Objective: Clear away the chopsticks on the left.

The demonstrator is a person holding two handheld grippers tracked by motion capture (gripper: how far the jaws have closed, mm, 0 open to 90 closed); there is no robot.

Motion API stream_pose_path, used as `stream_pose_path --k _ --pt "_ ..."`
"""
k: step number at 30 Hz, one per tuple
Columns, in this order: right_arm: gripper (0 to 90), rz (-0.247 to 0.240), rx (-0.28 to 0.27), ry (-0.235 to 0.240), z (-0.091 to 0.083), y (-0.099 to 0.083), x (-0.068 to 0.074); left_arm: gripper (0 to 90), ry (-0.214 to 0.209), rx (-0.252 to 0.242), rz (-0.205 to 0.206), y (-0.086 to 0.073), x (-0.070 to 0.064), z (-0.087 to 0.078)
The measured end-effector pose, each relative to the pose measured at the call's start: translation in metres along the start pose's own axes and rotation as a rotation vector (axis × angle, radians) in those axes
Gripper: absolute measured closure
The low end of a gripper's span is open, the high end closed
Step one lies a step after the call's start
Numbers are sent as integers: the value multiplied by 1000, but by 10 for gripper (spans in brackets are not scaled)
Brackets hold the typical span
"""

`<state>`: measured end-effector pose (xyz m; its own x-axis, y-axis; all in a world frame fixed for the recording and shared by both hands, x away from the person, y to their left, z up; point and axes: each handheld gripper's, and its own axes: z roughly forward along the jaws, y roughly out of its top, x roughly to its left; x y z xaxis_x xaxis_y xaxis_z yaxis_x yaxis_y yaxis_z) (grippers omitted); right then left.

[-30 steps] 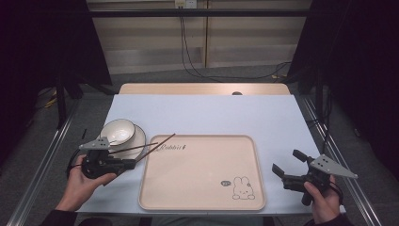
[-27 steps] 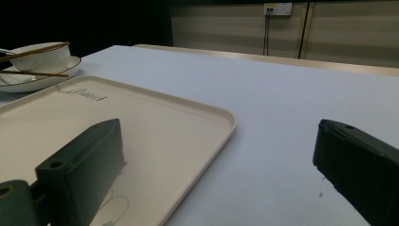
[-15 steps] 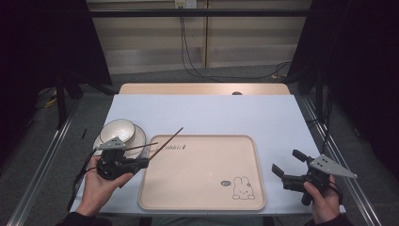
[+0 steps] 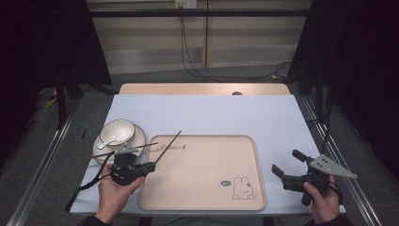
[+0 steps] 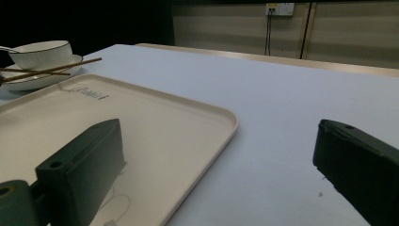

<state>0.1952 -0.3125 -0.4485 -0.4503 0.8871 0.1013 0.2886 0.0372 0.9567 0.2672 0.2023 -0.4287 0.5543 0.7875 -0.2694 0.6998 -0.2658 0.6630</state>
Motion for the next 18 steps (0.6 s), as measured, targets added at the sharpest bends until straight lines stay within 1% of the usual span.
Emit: stream_pose_path --k 2,3,5,7,9,12,13,15,18 --pt "20 5 -1 -1 0 0 0 846 28 11 -1 -3 -1 3" --pt "20 1 -1 1 0 0 0 846 34 10 -16 -5 -1 5" --pt "20 -4 -2 2 0 0 0 846 33 24 -33 -8 2 7" --pt "20 0 1 4 0 0 1 846 47 35 -41 -10 6 10" --pt "20 -5 0 6 0 0 1 846 54 28 -59 -10 8 10" --pt "21 -3 2 8 1 0 1 846 70 37 -67 -11 8 13" --pt "21 -2 3 7 1 0 1 846 69 56 -67 -11 8 16" --pt "21 -3 2 7 1 0 1 846 74 79 -76 -13 7 20" --pt "21 -3 2 6 1 0 1 846 94 84 -88 -12 8 22"
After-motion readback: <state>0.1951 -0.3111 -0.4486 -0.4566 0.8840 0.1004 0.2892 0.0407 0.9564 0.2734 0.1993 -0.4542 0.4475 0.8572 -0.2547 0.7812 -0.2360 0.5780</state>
